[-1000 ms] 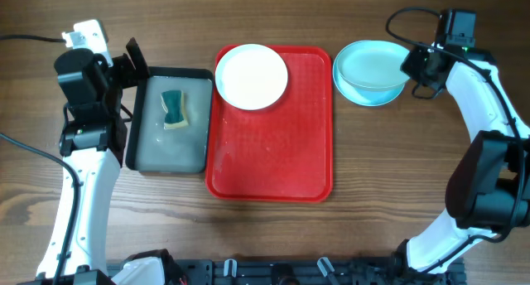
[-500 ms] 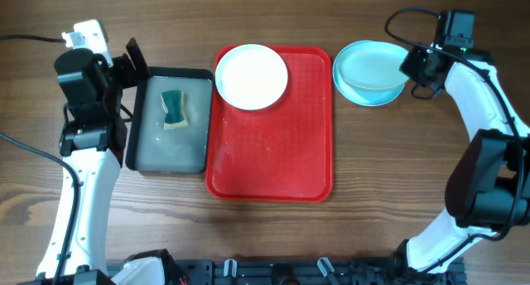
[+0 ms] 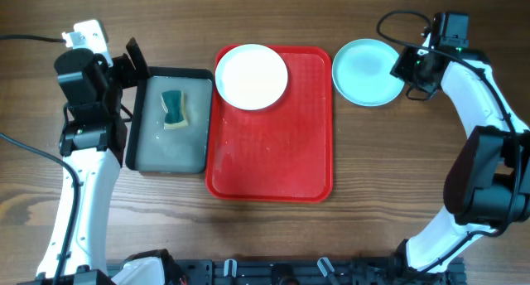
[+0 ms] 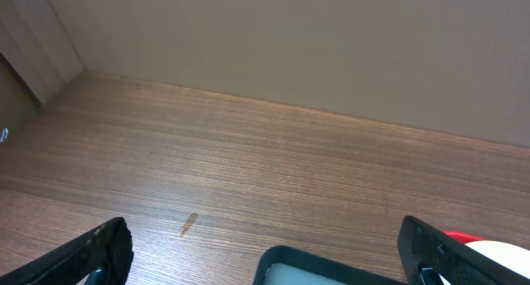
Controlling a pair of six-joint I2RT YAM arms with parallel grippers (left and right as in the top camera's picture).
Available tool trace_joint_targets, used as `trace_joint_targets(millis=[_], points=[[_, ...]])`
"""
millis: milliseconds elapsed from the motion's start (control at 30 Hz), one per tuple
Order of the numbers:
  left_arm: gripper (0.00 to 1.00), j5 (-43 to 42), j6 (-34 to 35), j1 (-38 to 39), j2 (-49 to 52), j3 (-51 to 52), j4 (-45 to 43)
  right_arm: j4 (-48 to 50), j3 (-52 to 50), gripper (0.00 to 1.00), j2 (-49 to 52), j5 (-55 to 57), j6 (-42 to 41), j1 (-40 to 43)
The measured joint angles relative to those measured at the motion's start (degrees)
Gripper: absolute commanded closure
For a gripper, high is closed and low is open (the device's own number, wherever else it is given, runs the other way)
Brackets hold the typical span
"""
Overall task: Clean dirty plates on tray and stack at the side
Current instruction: 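Open the right gripper to release the blue plate on the stack, then move the right gripper to the white plate rim and grip it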
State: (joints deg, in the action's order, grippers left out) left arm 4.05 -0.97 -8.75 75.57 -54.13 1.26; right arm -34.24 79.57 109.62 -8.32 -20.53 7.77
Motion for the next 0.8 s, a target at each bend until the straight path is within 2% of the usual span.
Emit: trace_joint_targets(millis=[167, 300, 367, 567, 800], points=[[0.0, 0.0, 0.0, 0.0, 0.0, 0.0, 0.0, 0.0, 0.0, 0.51, 0.0, -5.0, 0.5, -3.1], [0.0, 0.0, 0.0, 0.0, 0.0, 0.0, 0.0, 1.8, 0.0, 0.51, 0.0, -6.8, 0.6, -9.9], [0.0, 0.0, 0.0, 0.0, 0.0, 0.0, 0.0, 4.7, 0.0, 0.51, 0.0, -7.3, 0.7, -16.1], [0.0, 0.0, 0.0, 0.0, 0.0, 0.0, 0.0, 9.9, -0.1, 0.5, 0.1, -2.6, 0.7, -26.9], [0.0, 0.0, 0.0, 0.0, 0.0, 0.0, 0.0, 16.6, -0.2, 0.48, 5.9, 0.6, 0.7, -30.7]])
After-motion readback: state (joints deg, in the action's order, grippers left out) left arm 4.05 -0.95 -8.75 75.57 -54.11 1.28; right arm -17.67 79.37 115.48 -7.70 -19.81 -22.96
